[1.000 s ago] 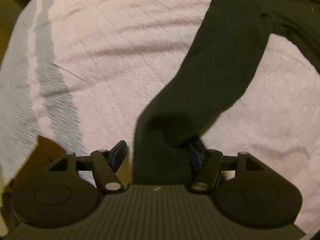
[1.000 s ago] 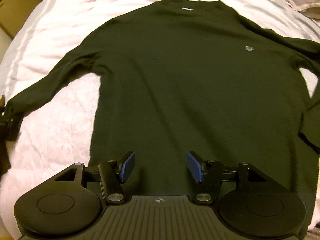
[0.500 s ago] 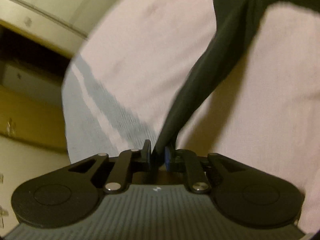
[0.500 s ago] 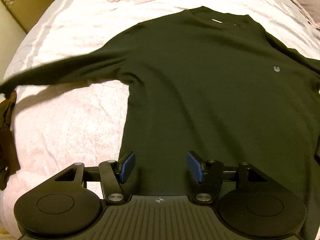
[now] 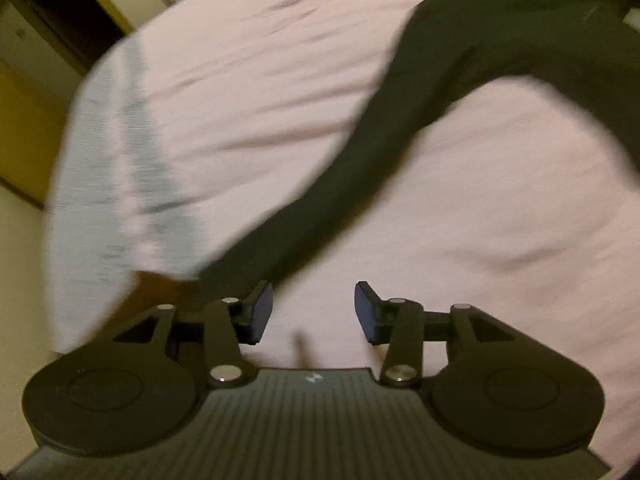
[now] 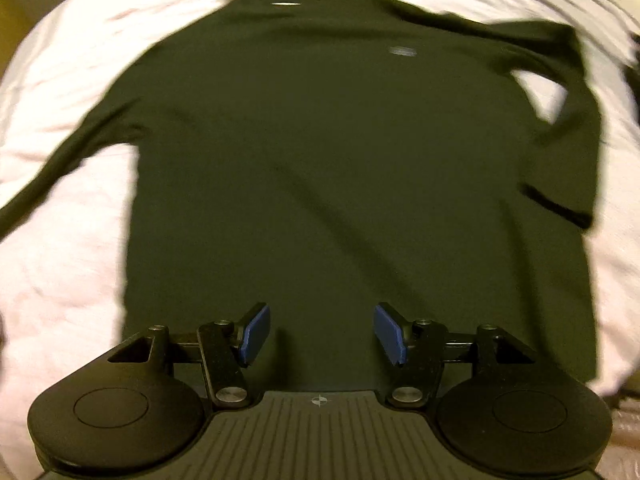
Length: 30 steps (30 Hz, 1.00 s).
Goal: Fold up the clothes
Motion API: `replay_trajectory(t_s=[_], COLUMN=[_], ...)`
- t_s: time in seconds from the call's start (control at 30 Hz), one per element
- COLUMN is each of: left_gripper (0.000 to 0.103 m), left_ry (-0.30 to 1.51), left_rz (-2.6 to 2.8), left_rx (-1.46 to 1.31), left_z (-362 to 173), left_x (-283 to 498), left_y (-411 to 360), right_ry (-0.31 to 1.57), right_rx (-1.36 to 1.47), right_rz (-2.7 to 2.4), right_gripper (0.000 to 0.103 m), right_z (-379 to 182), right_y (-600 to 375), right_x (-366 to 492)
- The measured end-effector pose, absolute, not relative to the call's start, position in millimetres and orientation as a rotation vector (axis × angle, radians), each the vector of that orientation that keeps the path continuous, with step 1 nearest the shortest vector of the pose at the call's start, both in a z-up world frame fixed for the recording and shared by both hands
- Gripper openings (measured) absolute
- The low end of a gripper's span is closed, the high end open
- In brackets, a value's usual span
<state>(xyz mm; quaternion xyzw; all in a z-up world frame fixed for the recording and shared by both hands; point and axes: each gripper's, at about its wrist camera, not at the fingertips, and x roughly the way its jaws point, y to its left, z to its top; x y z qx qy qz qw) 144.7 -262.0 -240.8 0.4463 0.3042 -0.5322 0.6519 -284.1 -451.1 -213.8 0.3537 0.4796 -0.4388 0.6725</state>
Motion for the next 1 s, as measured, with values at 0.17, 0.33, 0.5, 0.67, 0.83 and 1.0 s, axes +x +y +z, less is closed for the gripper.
replay_trajectory(t_s=[0.17,0.33,0.5,0.67,0.83,1.0], left_gripper=[0.052,0.052,0.052,0.039,0.002,0.001], left_ry=[0.965,1.165,1.203,1.235,1.262,1.250], left_rz=[-1.442,-1.481,-1.397,-1.298,-1.282,-1.296], left_rx=[0.879,0.859,0.897,0.860,0.849,0.831], left_z=[-245.2,-264.3,-284.0,-287.8,-283.9,-266.1], left_x=[48.9,-40.2,-102.6,-119.4,-121.0,-111.3], left_y=[-262.0,-259.7,-259.9,-265.0,-268.2,-260.0], right_ry=[1.084,1.049,0.995,0.929,0.843,0.918], right_rx=[0.794,0.781,0.874,0.969,1.154,1.080], right_rz=[-1.097,-1.145,-1.041,-0.872,-0.767,-0.794], right_gripper=[0.061,0.061,0.061,0.061,0.023,0.001], right_z=[-211.3,-215.9,-233.3,-255.0,-279.5,-257.8], right_y=[-455.2,-472.0,-495.1,-515.1,-532.7,-542.0], right_x=[-367.6,-451.2,-515.0,-546.9,-568.8,-579.3])
